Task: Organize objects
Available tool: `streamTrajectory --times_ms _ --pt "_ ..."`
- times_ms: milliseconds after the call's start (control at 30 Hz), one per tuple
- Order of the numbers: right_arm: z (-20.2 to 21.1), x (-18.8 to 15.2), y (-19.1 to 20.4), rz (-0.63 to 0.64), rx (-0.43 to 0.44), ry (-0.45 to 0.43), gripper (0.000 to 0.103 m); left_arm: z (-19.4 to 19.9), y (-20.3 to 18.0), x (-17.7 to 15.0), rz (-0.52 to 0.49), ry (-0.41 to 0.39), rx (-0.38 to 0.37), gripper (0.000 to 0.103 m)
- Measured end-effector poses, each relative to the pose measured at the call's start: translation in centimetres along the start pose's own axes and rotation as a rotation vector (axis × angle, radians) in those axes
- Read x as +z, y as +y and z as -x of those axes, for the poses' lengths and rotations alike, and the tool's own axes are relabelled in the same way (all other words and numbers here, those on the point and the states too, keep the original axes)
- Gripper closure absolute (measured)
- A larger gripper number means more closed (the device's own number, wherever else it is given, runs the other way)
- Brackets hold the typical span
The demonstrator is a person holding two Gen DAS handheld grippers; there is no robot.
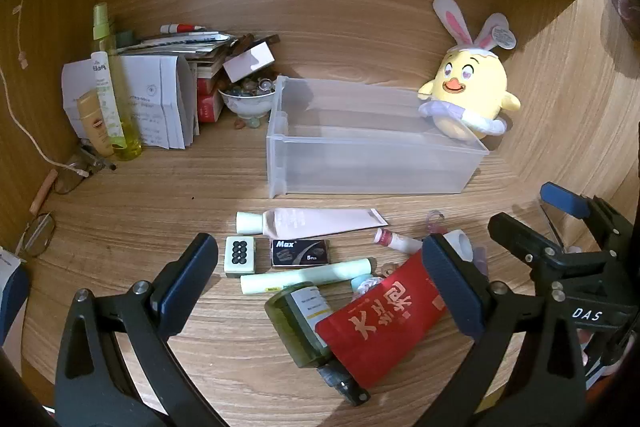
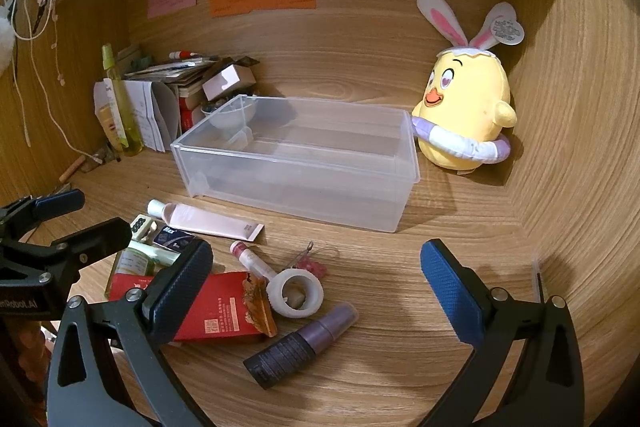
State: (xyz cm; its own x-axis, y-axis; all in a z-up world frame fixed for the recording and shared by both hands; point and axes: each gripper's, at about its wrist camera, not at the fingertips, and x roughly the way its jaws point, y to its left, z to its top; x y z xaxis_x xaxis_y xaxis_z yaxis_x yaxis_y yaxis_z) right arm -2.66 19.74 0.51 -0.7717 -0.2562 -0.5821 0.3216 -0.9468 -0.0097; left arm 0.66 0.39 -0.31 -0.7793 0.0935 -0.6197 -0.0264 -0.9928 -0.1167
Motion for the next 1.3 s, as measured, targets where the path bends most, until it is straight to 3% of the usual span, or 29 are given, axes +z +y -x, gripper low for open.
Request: streamTrajectory --times_ms 900,1300 --pt "-0.16 -0.05 -0.01 -0.001 0.005 0.01 0.0 -0.38 0.12 -0.18 0.021 0.007 -0.021 0.0" --pt "-0.14 -0.13 0.28 0.021 0.026 -0.004 0.0 -0.25 -0.23 -0.02 -0.016 -0.01 -0.015 0.0"
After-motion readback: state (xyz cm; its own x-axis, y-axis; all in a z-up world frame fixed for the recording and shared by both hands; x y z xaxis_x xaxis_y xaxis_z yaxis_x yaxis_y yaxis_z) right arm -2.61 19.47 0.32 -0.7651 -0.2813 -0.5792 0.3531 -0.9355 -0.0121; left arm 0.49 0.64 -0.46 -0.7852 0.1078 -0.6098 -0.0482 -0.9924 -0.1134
